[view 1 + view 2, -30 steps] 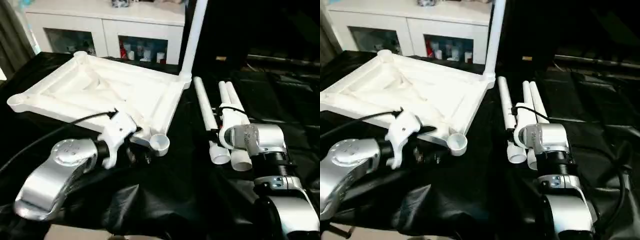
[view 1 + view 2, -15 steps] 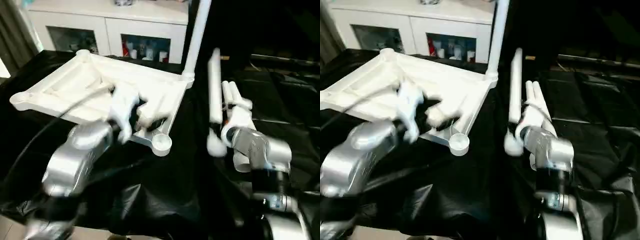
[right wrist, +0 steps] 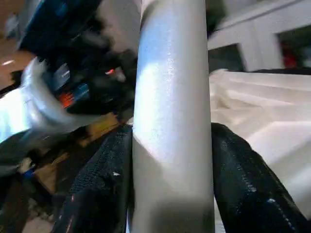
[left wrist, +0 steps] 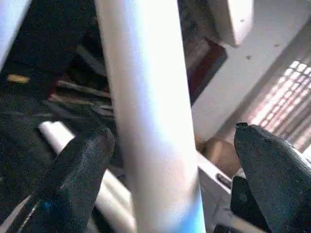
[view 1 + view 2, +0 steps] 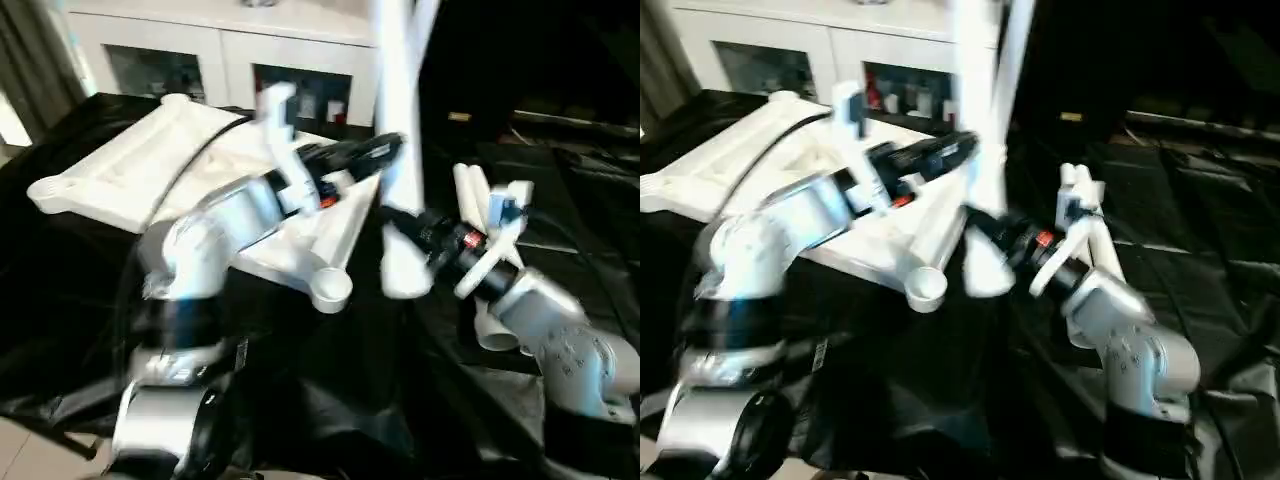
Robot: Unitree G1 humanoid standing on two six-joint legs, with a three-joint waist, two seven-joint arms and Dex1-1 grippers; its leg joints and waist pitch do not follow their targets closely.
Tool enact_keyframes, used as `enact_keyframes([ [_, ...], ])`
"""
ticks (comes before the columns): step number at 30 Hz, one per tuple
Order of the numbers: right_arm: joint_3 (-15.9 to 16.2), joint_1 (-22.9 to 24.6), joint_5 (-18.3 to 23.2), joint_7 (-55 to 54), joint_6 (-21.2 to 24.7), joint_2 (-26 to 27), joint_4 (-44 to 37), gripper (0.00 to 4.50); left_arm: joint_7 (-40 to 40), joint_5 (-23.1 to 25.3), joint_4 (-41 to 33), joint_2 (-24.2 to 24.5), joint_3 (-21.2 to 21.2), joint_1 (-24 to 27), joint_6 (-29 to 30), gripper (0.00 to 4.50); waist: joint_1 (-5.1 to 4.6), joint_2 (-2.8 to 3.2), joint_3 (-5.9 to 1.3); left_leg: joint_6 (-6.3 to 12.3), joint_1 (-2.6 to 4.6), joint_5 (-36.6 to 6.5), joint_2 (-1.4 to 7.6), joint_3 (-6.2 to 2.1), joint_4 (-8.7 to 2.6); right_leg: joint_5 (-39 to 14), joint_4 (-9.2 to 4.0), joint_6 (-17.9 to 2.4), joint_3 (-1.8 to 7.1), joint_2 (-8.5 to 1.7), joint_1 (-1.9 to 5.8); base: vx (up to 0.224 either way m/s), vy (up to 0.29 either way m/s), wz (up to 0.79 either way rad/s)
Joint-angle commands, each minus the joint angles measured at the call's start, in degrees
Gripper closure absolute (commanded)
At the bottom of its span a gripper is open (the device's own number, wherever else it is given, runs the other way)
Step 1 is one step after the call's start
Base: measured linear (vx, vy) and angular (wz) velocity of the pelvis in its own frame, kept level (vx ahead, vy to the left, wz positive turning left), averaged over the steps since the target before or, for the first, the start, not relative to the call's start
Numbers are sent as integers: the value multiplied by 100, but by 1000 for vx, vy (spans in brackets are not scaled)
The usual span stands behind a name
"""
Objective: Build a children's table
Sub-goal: Pick table leg
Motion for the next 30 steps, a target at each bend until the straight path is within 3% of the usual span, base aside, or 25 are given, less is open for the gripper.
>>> enact_keyframes([
  [1,73,57,159,208,77,-132,-215,261,76,-76,126,-45,-87,-50,125,0,48,-39,-407,109,20,-617,113,-23,-335,-1265,-502,-636,269,-426,350,0,0,0],
  [6,357,148,98,263,-92,-313,-194,261,52,-177,86,-98,-59,-27,273,0,90,-34,-413,47,13,-601,116,-34,-339,-1281,-514,-575,268,-425,349,0,0,0],
  [13,651,115,-367,27,-379,-381,6,261,208,-382,-3,-100,104,-51,437,57,110,-36,-420,9,12,-623,118,-38,-340,-1142,-490,-637,268,-428,351,0,0,0],
  [22,755,93,-374,-55,-482,-443,51,261,199,-392,-148,-64,-25,101,514,114,102,-31,-418,58,6,-602,125,-35,-342,-1092,-494,-633,269,-432,351,0,0,0],
  [30,749,50,-328,-121,-533,-469,62,261,243,-326,-110,-96,-17,175,312,190,98,-28,-408,23,9,-697,123,-37,-352,-1265,-520,-562,271,-428,344,0,0,0],
])
